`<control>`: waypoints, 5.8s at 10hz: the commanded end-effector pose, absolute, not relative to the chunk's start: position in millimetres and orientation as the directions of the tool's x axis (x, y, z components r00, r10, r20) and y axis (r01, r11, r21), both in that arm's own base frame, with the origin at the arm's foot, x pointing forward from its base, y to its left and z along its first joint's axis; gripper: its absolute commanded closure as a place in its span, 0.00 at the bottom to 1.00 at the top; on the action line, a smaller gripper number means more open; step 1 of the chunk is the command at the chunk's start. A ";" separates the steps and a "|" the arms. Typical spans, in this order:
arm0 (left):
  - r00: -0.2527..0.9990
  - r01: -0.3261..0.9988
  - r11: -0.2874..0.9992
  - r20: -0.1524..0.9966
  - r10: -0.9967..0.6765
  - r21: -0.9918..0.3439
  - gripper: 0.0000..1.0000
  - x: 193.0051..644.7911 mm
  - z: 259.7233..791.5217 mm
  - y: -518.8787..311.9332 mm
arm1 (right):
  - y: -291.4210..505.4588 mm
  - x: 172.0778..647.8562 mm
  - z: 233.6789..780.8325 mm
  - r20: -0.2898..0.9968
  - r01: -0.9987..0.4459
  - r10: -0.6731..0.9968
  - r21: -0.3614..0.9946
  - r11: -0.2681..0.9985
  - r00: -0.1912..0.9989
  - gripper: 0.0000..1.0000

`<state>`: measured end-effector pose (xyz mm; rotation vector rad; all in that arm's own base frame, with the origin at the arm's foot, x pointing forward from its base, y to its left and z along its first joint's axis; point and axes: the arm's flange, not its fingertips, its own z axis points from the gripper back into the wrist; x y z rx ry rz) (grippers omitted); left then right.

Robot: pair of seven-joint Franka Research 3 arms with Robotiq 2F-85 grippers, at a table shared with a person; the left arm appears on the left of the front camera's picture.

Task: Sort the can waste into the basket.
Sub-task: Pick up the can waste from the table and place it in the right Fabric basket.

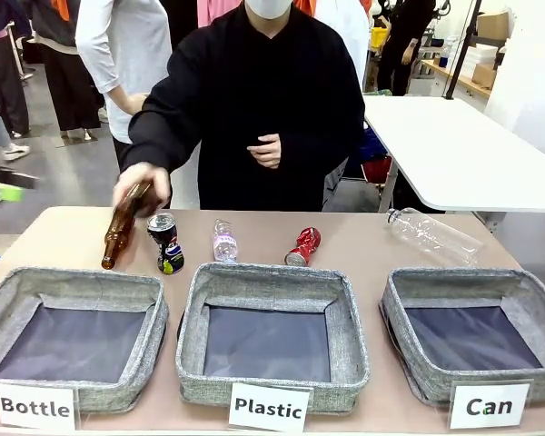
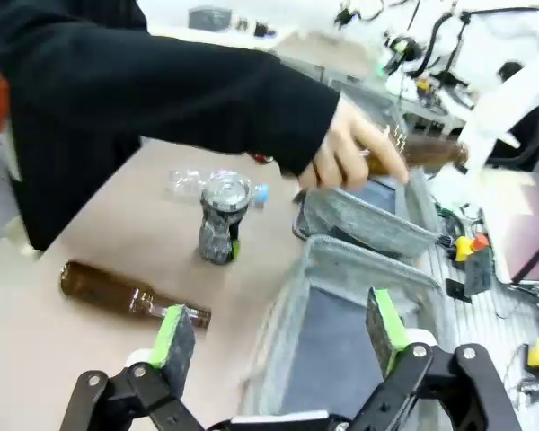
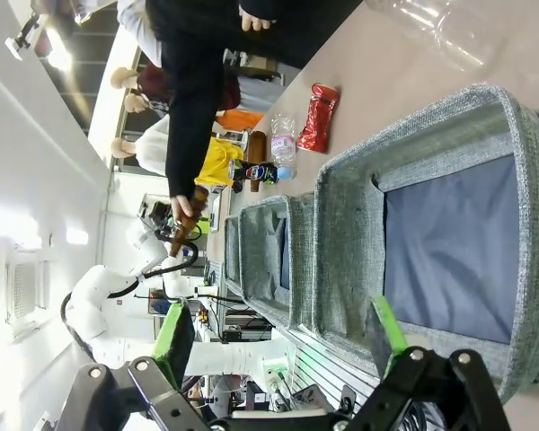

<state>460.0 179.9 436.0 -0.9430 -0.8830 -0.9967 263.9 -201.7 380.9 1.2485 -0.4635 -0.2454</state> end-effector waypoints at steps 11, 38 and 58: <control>0.325 0.804 0.518 0.945 0.026 -0.291 0.00 375.6 389.2 320.0 | -202.5 265.2 382.2 0.232 -0.104 -0.426 0.948 0.302 0.874 0.00; 0.196 0.977 0.192 0.772 -0.605 -0.097 0.00 572.4 304.5 -60.8 | -202.5 265.2 382.2 0.232 -0.104 -0.426 0.948 0.302 0.874 0.00; 0.108 0.844 0.536 0.972 -0.207 0.021 0.00 426.3 407.1 195.7 | -202.5 265.2 382.2 0.232 -0.104 -0.426 0.948 0.302 0.874 0.00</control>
